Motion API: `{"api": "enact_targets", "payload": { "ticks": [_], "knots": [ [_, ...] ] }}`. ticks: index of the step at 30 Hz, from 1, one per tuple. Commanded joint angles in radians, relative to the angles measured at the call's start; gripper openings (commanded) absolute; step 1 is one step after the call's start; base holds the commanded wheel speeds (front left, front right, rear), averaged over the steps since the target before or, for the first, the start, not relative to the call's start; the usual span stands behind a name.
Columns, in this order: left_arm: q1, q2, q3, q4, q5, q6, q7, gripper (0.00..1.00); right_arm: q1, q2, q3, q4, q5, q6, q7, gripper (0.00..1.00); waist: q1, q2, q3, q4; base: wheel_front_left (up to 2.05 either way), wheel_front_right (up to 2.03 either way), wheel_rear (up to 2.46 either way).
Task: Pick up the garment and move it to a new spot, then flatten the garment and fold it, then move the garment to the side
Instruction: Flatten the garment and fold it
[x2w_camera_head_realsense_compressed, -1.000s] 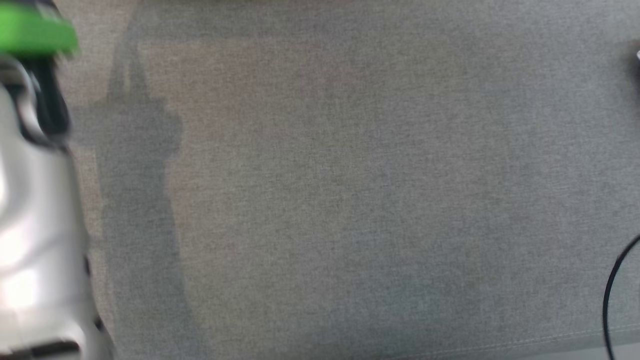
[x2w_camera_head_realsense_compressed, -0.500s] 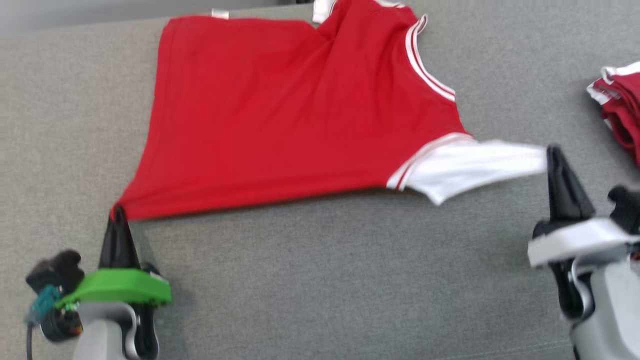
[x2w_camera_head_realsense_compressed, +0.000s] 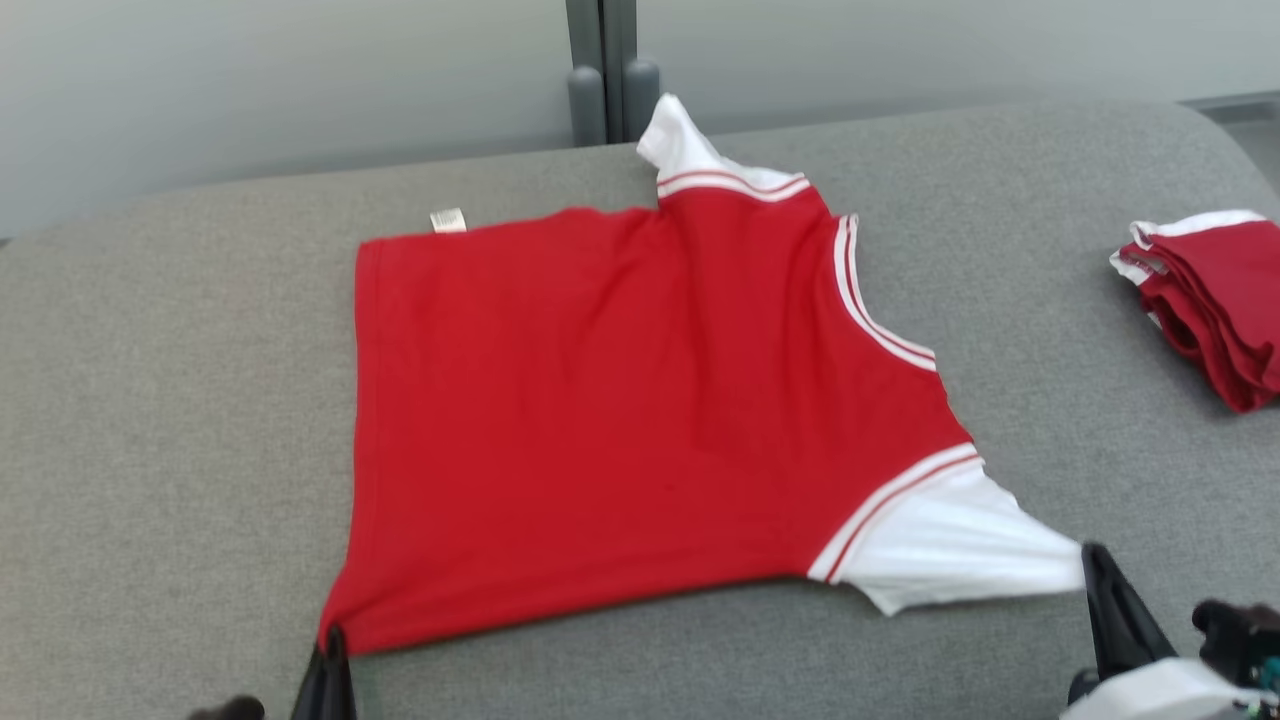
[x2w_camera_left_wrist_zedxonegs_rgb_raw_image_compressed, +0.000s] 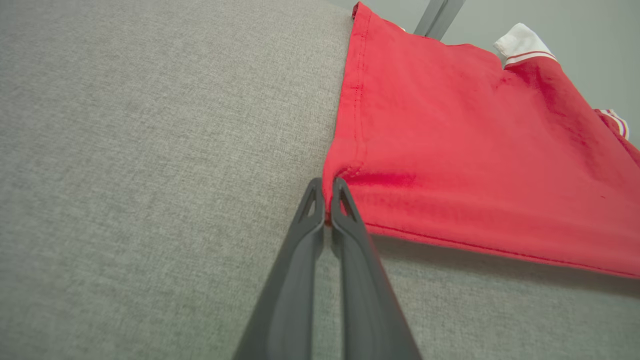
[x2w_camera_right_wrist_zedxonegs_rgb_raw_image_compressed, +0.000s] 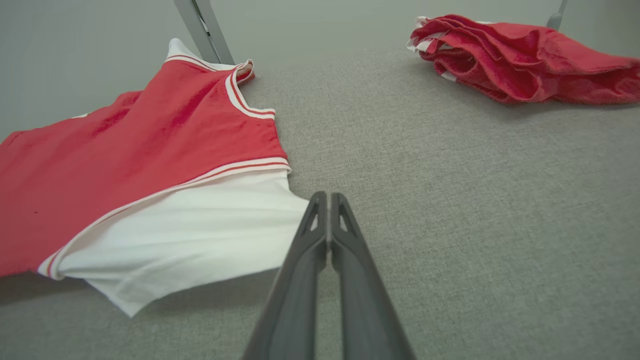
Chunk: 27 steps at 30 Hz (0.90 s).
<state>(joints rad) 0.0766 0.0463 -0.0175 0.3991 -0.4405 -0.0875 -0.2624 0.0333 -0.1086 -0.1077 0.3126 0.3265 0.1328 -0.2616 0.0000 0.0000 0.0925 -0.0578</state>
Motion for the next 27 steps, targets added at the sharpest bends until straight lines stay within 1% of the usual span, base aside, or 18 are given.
{"api": "enact_targets", "payload": {
  "ticks": [1,7,10,14,18,23,27],
  "knots": [
    [0.035,0.009,-0.003,-0.007,0.002,0.008,-0.003,0.00,0.033,-0.005,-0.003,0.003,0.000,-0.004,-0.004,0.00,0.0000,0.0000,-0.038,0.011,0.00,0.00,0.00],
    [0.106,0.009,-0.014,-0.045,0.003,0.022,-0.003,0.00,0.119,-0.007,-0.019,-0.012,0.009,-0.004,-0.004,0.00,0.0000,0.0000,-0.057,0.024,0.00,0.00,0.00],
    [0.103,0.009,-0.019,-0.074,0.016,0.018,-0.003,0.00,0.117,-0.004,-0.032,-0.035,0.013,-0.004,-0.004,0.00,0.0000,0.0000,-0.052,0.026,0.00,0.00,0.00],
    [0.044,0.009,-0.025,-0.111,0.027,0.011,-0.003,0.00,0.050,0.003,-0.027,-0.073,0.020,-0.003,-0.004,0.00,0.0000,0.0000,-0.025,0.028,0.00,0.00,0.00],
    [-0.039,0.009,-0.038,-0.107,0.016,0.005,-0.003,0.00,-0.052,-0.001,-0.015,-0.087,0.013,-0.003,-0.004,0.00,0.0000,0.0000,0.017,0.033,0.00,0.00,0.00],
    [-0.163,0.008,-0.045,-0.089,0.010,0.002,-0.003,0.00,-0.204,-0.027,0.013,-0.058,-0.002,-0.003,-0.004,0.00,0.0000,0.0000,0.077,0.040,0.00,0.00,0.00],
    [-0.245,0.008,-0.054,-0.061,0.024,-0.002,-0.003,0.00,-0.321,-0.045,0.039,-0.015,-0.022,-0.003,-0.004,0.00,0.0000,0.0000,0.122,0.042,0.00,0.00,0.00]
  ]
}}
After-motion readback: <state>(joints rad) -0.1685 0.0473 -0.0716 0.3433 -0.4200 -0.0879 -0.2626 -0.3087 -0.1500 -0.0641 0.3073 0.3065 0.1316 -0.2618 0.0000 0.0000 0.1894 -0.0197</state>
